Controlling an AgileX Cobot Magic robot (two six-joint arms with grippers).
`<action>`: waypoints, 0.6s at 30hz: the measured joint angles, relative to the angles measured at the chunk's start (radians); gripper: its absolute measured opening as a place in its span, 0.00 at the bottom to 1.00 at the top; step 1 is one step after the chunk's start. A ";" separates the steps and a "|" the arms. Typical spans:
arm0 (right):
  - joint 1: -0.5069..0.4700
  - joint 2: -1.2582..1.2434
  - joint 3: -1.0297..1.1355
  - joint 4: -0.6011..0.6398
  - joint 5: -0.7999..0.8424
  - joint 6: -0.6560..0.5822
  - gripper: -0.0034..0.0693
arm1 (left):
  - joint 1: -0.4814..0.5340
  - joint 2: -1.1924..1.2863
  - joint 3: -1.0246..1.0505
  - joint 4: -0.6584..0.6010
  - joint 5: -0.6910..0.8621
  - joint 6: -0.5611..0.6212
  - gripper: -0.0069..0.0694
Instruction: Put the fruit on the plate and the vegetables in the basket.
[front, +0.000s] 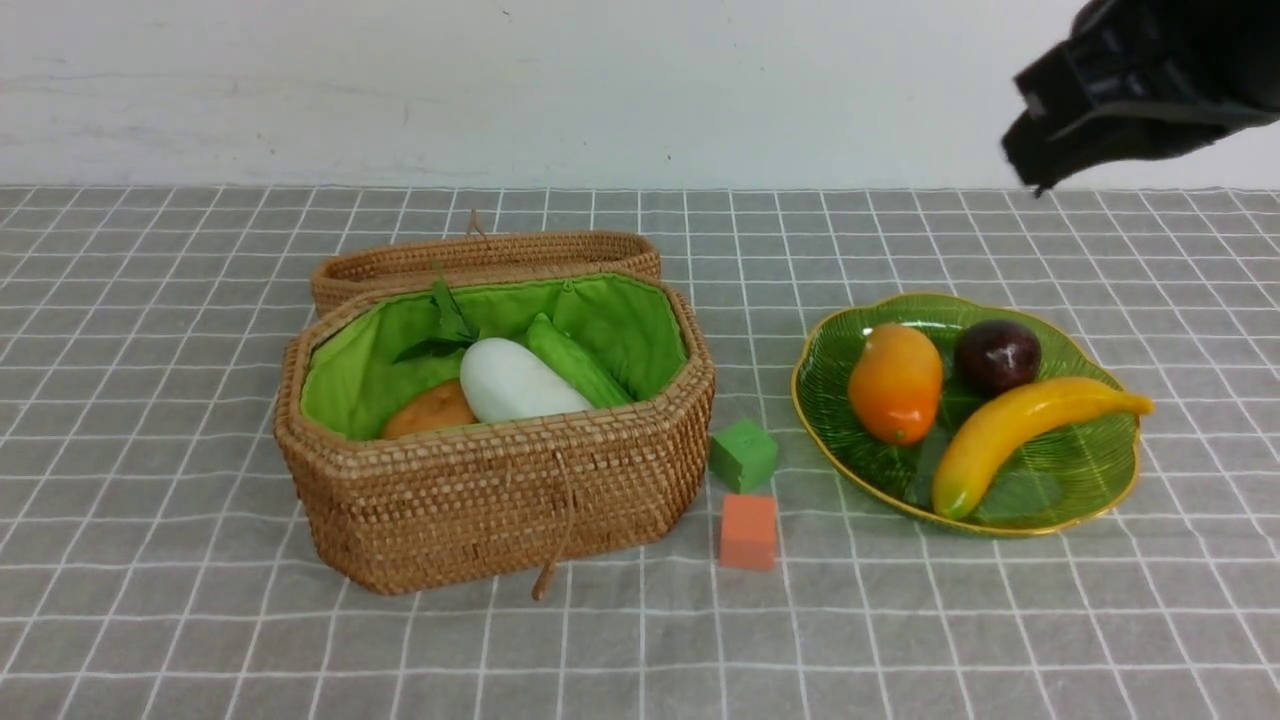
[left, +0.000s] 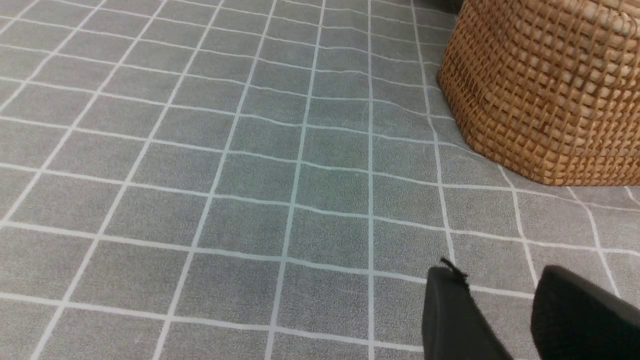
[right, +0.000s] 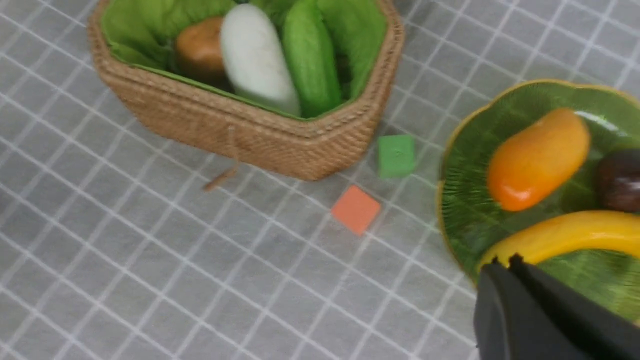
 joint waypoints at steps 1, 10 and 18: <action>-0.002 -0.018 0.008 -0.012 -0.009 -0.007 0.03 | 0.000 0.000 0.000 0.000 0.000 0.000 0.40; -0.360 -0.542 0.601 -0.027 -0.476 0.091 0.04 | 0.000 0.000 0.000 0.000 0.004 0.001 0.40; -0.532 -1.023 1.187 -0.080 -0.694 0.105 0.05 | 0.000 0.000 0.000 0.000 0.004 0.001 0.40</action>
